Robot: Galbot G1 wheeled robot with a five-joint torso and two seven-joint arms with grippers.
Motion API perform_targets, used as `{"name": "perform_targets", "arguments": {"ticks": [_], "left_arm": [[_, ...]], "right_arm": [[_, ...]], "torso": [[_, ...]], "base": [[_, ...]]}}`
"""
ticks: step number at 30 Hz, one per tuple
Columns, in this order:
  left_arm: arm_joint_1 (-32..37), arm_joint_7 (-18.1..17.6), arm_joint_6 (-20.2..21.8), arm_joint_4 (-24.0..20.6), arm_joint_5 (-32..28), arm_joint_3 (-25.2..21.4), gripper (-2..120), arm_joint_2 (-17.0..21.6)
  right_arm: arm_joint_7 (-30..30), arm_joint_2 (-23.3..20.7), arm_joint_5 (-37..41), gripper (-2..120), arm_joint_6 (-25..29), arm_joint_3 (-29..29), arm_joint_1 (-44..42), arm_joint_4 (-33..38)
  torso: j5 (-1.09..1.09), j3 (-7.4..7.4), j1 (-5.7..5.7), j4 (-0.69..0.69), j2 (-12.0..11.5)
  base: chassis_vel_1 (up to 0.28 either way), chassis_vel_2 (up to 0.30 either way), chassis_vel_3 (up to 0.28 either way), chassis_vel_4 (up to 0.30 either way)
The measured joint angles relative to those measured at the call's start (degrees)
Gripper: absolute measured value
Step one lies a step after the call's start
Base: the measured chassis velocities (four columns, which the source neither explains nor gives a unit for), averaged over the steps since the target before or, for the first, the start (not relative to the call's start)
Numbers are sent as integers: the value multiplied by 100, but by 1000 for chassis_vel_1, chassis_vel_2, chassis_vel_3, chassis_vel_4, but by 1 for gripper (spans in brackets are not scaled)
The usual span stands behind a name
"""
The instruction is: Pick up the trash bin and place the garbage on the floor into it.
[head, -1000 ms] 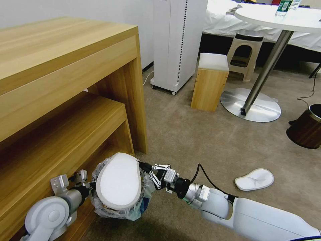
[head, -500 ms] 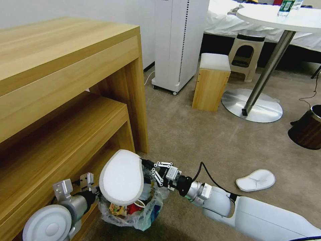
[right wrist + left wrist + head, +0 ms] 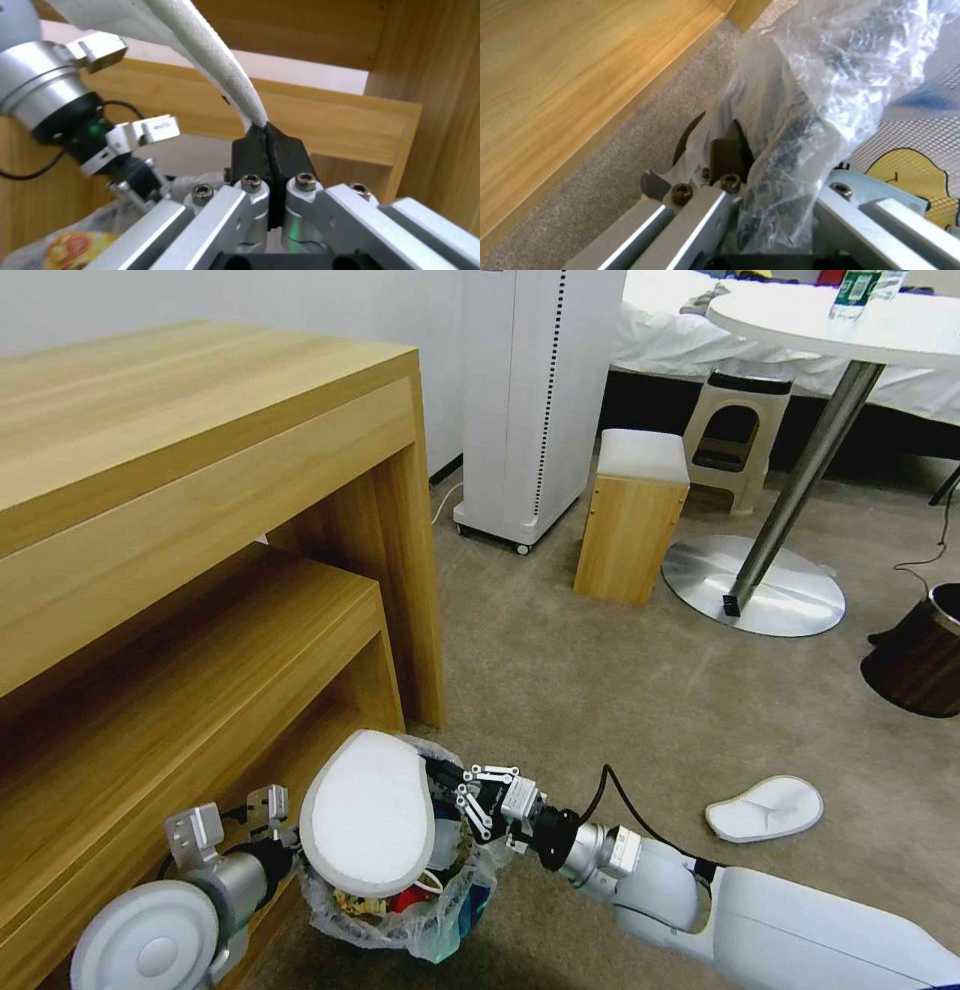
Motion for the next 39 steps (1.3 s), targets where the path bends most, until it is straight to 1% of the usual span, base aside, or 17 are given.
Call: {"name": "perform_targets", "arguments": {"ticks": [7, 9, 19, 27, 28, 29, 31, 32, 35, 36, 39], "left_arm": [[-36, -12, -10, 39, -49, -54, 0, 58], [-42, -14, -13, 40, -61, -65, 0, 64], [-40, -41, -24, -39, -115, -99, 0, 94], [21, -51, -26, -146, -116, -113, 0, 52], [32, -51, -26, -159, -108, -119, 0, 44], [32, -51, -26, -159, -108, -119, 0, 44], [47, -52, -25, -184, -106, -129, 0, 33], [47, -52, -25, -184, -106, -129, 0, 33], [59, -63, -25, -211, -104, -132, 0, 26], [59, -63, -25, -211, -104, -132, 0, 26], [69, -67, -25, -240, -103, -129, 0, 5]], "right_arm": [[24, -167, -2, 0, -24, -161, -112, 95], [24, -209, -24, 0, -11, -161, -152, 84], [0, -438, -162, 0, 77, -52, -401, 47], [1, -464, -309, 0, 91, -3, -551, -41], [4, -460, -339, 4, 91, 4, -566, -52], [4, -460, -339, 4, 91, 4, -566, -52], [17, -460, -355, 15, 86, 31, -577, -46], [17, -460, -355, 15, 86, 31, -577, -46], [16, -484, -373, 30, 75, 65, -593, -39], [16, -484, -373, 30, 75, 65, -593, -39], [16, -499, -398, 44, 57, 69, -662, -35]], "torso": [[1, 0, 0, 0, 0], [1, 0, 0, 1, 0], [0, 0, -1, 0, 0], [1, 0, -1, 0, 0], [1, 0, -1, 0, 0], [1, 0, -1, 0, 0], [1, 0, 0, 0, 0], [1, 0, 0, 0, 0], [0, 0, 0, 1, 0], [0, 0, 0, 1, 0], [1, 0, -1, 0, 0]], "base": [[0, 0, 0, 0], [0, 0, 0, 0], [0, 0, 0, 0], [0, 0, 0, 0], [0, 0, 0, 0], [0, 0, 0, 0], [0, 0, 0, 0], [0, 0, 0, 0], [0, 0, 0, 0], [0, 0, 0, 0], [0, 0, 0, 0]]}}
